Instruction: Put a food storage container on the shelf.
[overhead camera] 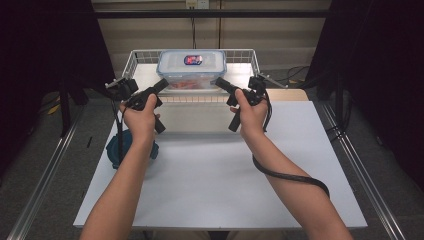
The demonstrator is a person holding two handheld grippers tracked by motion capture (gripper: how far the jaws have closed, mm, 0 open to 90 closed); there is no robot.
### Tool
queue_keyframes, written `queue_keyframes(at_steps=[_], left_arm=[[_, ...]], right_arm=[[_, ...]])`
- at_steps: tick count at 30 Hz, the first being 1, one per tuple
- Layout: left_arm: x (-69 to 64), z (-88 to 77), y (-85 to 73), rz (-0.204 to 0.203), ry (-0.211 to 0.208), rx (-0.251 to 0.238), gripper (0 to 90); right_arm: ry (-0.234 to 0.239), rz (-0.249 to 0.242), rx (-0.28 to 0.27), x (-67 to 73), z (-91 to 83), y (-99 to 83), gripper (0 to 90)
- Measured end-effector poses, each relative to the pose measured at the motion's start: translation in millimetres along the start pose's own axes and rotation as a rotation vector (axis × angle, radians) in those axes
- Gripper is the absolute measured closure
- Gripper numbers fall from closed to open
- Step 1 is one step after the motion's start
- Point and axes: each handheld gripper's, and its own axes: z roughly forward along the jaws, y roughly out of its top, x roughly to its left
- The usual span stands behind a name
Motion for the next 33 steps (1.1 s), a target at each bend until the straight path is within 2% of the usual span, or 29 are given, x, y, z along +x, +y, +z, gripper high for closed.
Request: queue_keyframes(at_steps=[2, 8, 12, 14, 16, 18, 21, 24, 29, 30, 33], left_arm=[[0.5, 1.9, -0.1, 0.008, 0.008, 0.005, 90.0], [1.2, 6.1, -2.3, -0.008, -0.002, 0.017, 88.9], [0.4, 5.2, -3.2, -0.006, -0.009, 0.02, 86.4], [-3.0, 2.3, -3.6, 0.009, -0.028, 0.013, 81.1], [-6.1, -1.0, -4.0, 0.042, -0.028, 0.023, 75.1], [-8.9, -4.0, -5.4, 0.04, -0.043, 0.022, 68.2], [-12.4, -10.0, -7.9, 0.055, -0.063, 0.033, 62.7], [-13.9, -17.5, -10.8, 0.09, -0.053, 0.034, 53.7], [-10.5, -26.4, -15.9, 0.099, -0.046, 0.038, 43.7], [-10.5, -27.8, -17.0, 0.09, -0.05, 0.039, 40.3], [-9.1, -32.4, -22.3, 0.122, -0.043, 0.06, 34.5]], right_arm=[[-0.005, -0.002, 0.004, -0.1, 0.9, 0.7, 90.0], [-0.005, 0.004, -0.002, -0.8, 2.7, 0.5, 89.8], [-0.002, 0.002, 0.0, -0.1, 1.7, -1.2, 85.6], [0.01, 0.003, 0.004, 1.2, -0.3, -2.4, 81.9], [0.03, -0.002, 0.008, 4.9, -3.7, -4.2, 77.9], [0.042, -0.003, 0.011, 9.3, -7.6, -6.5, 73.7], [0.052, -0.015, 0.005, 13.3, -13.0, -8.9, 67.9], [0.062, -0.012, 0.001, 14.2, -19.7, -11.8, 59.8], [0.07, -0.014, 0.014, 11.0, -30.3, -18.3, 49.6], [0.071, -0.012, 0.02, 9.8, -33.4, -20.5, 47.2], [0.077, -0.01, 0.037, 6.8, -39.6, -26.8, 42.3]])
